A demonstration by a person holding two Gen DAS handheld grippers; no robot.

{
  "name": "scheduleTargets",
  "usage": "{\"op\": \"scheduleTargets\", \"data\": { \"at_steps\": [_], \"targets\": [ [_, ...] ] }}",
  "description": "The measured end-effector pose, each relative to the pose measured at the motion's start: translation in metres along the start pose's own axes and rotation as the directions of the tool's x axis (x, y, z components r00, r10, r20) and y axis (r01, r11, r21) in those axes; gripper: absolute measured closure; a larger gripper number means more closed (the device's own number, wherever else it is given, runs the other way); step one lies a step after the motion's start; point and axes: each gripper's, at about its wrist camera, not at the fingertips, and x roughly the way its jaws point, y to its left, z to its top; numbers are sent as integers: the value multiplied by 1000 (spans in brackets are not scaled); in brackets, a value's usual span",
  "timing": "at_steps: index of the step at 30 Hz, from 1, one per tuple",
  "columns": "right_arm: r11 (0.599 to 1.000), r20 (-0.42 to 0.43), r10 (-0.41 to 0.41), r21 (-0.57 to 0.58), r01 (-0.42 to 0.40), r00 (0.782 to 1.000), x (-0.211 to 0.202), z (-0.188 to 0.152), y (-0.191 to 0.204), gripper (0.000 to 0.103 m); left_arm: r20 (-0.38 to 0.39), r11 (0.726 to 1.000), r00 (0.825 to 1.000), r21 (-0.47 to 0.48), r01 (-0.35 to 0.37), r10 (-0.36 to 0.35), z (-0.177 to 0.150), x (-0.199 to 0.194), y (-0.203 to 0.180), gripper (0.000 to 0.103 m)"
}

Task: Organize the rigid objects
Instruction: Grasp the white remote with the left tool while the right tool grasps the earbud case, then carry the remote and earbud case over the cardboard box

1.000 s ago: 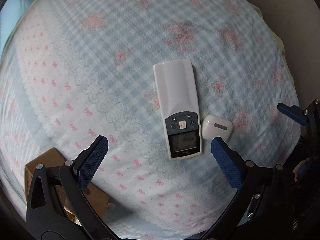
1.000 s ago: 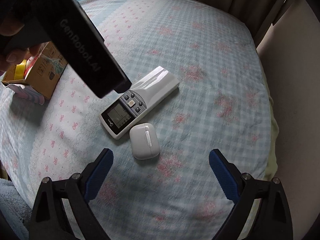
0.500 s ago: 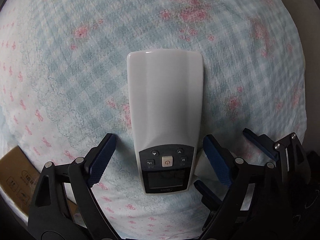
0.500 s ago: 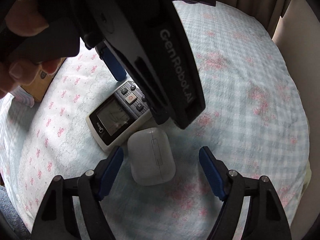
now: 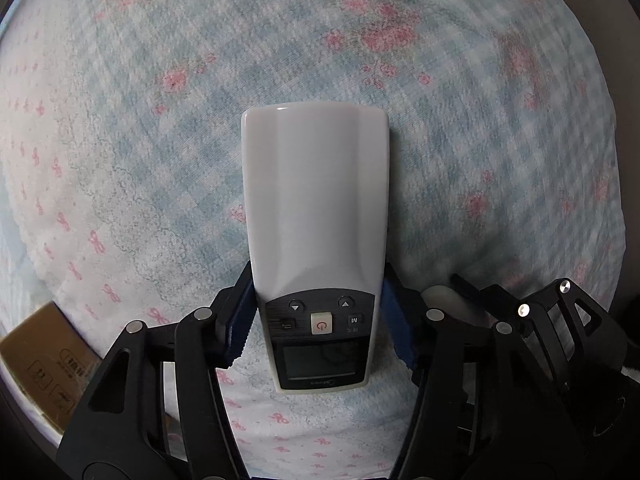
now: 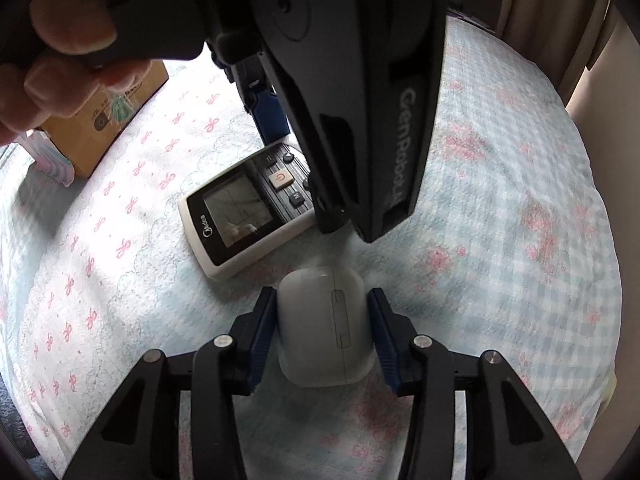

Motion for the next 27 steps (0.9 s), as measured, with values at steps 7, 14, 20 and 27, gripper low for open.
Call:
{"op": "scheduleTargets", "data": {
  "at_steps": [7, 14, 20, 27],
  "targets": [
    [1000, -13, 2, 19, -2, 1000, -4, 0, -3, 61, 27, 999, 999, -29, 29, -28, 0, -9, 7, 49],
    [1000, -18, -12, 28, 12, 1000, -14, 1, -6, 61, 58, 995, 997, -81, 62, -58, -1, -28, 27, 49],
    [999, -17, -28, 45, 28, 999, -35, 8, -9, 61, 121, 984, 989, -147, 97, -80, -11, -61, 51, 49],
    [996, -5, -35, 79, 35, 999, -63, 41, 11, 61, 216, 964, 973, -233, 131, -80, -38, -112, 87, 49]
  ]
}}
